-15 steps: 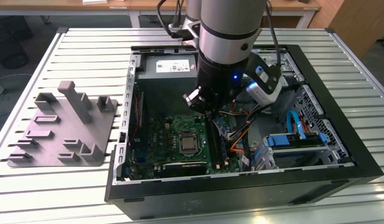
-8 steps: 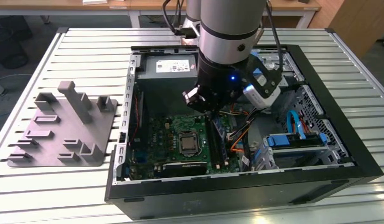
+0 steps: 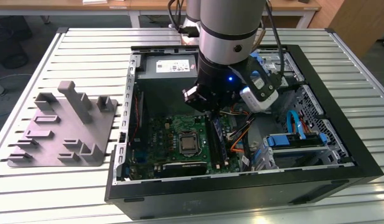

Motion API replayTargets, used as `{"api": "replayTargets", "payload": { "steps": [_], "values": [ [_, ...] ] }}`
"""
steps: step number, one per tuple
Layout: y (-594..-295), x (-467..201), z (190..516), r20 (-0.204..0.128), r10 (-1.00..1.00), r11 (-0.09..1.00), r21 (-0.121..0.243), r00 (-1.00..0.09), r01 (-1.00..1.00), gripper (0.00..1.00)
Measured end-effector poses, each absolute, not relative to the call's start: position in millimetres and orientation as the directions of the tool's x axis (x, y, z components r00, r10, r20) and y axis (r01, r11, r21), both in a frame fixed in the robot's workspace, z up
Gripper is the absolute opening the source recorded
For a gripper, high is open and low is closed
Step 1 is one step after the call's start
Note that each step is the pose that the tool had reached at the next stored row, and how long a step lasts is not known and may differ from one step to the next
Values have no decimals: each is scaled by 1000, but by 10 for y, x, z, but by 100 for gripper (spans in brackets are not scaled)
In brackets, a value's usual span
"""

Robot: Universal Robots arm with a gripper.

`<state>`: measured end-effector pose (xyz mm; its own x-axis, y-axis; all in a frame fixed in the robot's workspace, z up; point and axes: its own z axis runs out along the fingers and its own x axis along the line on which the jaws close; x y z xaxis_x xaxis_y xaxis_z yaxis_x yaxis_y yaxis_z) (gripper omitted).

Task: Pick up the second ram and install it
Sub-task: 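Insert the second ram into the second slot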

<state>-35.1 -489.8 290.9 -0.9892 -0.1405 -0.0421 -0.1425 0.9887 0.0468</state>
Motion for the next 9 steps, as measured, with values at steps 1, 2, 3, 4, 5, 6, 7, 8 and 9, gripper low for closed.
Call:
{"api": "replayTargets", "payload": {
  "steps": [1, 2, 3, 4, 5, 6, 7, 8, 9],
  "values": [
    [-4898, -351, 2909, -42, -129, 990, 47, -991, -131, 14],
    [-4898, -351, 2908, -42, -118, 992, 47, -992, -120, 14],
    [-4898, -351, 2908, -42, -107, 993, 47, -993, -109, 14],
    [-4899, -351, 2908, -42, -96, 994, 47, -994, -98, 14],
    [-4899, -351, 2907, -42, -86, 995, 47, -995, -88, 14],
    [-4898, -350, 2907, -42, -76, 996, 47, -996, -78, 14],
    [-4899, -350, 2907, -42, -67, 996, 47, -997, -69, 14],
    [-4898, -349, 2907, -42, -59, 997, 47, -997, -61, 14],
    [-4898, -348, 2906, -42, -51, 997, 47, -998, -53, 14]
  ]
}}
